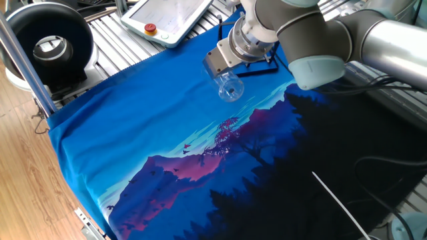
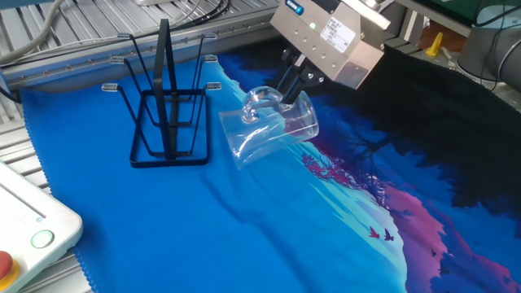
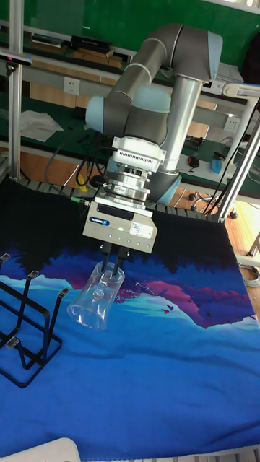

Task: Put the cup on the cup rack

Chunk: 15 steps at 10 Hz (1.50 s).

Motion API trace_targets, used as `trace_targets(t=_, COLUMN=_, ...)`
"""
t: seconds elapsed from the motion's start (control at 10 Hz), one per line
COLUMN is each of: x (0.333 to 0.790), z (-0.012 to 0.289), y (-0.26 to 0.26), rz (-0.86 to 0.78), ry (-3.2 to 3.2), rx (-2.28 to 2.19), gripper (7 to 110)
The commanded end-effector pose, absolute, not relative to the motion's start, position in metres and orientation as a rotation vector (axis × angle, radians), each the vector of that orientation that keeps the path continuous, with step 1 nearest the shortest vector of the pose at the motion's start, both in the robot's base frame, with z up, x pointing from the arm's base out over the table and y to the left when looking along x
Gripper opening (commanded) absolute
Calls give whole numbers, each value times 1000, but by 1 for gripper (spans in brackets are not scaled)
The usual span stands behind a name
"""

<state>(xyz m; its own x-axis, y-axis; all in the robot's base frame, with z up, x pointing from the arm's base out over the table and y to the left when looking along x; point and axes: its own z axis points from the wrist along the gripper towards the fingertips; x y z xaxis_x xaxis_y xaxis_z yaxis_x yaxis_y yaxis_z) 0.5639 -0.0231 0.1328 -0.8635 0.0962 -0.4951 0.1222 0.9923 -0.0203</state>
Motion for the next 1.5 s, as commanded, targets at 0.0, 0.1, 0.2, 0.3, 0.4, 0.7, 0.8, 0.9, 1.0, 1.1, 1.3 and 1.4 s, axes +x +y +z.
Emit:
trace_targets(t=0.0, x=556, z=139, y=-24, rz=-56, ry=2629, rx=167, gripper=7)
trace_targets(t=0.1, x=555, z=140, y=-24, rz=-55, ry=2629, rx=164, gripper=7)
trace_targets(t=0.2, x=553, z=142, y=-25, rz=-57, ry=2629, rx=165, gripper=7)
trace_targets(t=0.3, x=551, z=143, y=-24, rz=-57, ry=2629, rx=171, gripper=7)
trace_targets(t=0.4, x=549, z=145, y=-24, rz=-60, ry=2628, rx=176, gripper=7)
trace_targets(t=0.7, x=543, z=149, y=-23, rz=-65, ry=2633, rx=179, gripper=7)
trace_targets(t=0.8, x=542, z=150, y=-24, rz=-69, ry=2633, rx=180, gripper=7)
trace_targets(t=0.9, x=541, z=151, y=-24, rz=-75, ry=2632, rx=186, gripper=7)
trace_targets(t=1.0, x=539, z=153, y=-23, rz=-76, ry=2630, rx=195, gripper=7)
trace_targets(t=1.1, x=537, z=154, y=-23, rz=-75, ry=2628, rx=199, gripper=7)
trace_targets(t=1.3, x=533, z=157, y=-25, rz=-83, ry=2624, rx=202, gripper=7)
trace_targets(t=1.4, x=532, z=158, y=-25, rz=-88, ry=2622, rx=204, gripper=7)
